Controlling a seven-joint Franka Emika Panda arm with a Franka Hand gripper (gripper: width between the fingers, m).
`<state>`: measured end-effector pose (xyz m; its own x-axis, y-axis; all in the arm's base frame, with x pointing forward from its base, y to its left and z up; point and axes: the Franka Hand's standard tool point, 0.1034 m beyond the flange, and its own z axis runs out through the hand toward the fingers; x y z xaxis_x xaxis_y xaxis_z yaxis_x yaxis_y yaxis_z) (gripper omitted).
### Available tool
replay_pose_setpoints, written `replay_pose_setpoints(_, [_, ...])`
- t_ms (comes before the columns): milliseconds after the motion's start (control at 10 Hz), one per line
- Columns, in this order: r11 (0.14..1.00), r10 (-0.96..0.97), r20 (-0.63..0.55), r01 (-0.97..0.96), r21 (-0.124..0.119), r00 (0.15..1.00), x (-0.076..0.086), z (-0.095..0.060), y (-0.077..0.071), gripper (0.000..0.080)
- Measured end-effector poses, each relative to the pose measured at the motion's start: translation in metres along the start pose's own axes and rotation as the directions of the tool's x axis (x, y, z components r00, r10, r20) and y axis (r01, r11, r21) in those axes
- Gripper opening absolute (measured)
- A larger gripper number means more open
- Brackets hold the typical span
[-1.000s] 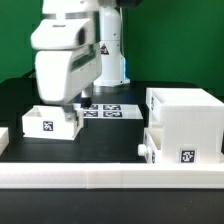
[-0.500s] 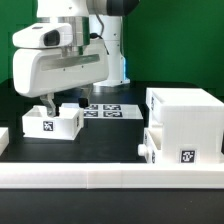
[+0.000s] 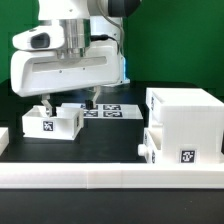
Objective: Assemble drawer
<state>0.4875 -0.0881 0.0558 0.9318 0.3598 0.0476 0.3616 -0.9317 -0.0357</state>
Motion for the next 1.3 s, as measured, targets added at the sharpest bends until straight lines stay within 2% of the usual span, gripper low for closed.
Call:
replay_pose_setpoints(100, [0.997,0.074,0.007,-0.074,-0.001,0.997,-0.007,0.0,0.001,0.0648])
replay_pose_setpoints(300, [0.974,0.224,0.018,-0.224,0.001,0.974,-0.016,0.0,-0.006,0.0648])
replay_pose_setpoints(500, [0.94,0.34,0.016,-0.34,0.01,0.94,-0.017,0.0,-0.009,0.0648])
replay_pose_setpoints(800, [0.943,0.334,0.017,-0.334,0.011,0.943,-0.016,0.0,-0.009,0.0648])
replay_pose_setpoints(900, [0.922,0.386,0.017,-0.387,0.009,0.922,-0.014,-0.001,-0.013,0.0648])
replay_pose_setpoints(1300, [0.919,0.395,0.003,-0.395,0.0,0.919,-0.034,0.02,-0.029,0.0648])
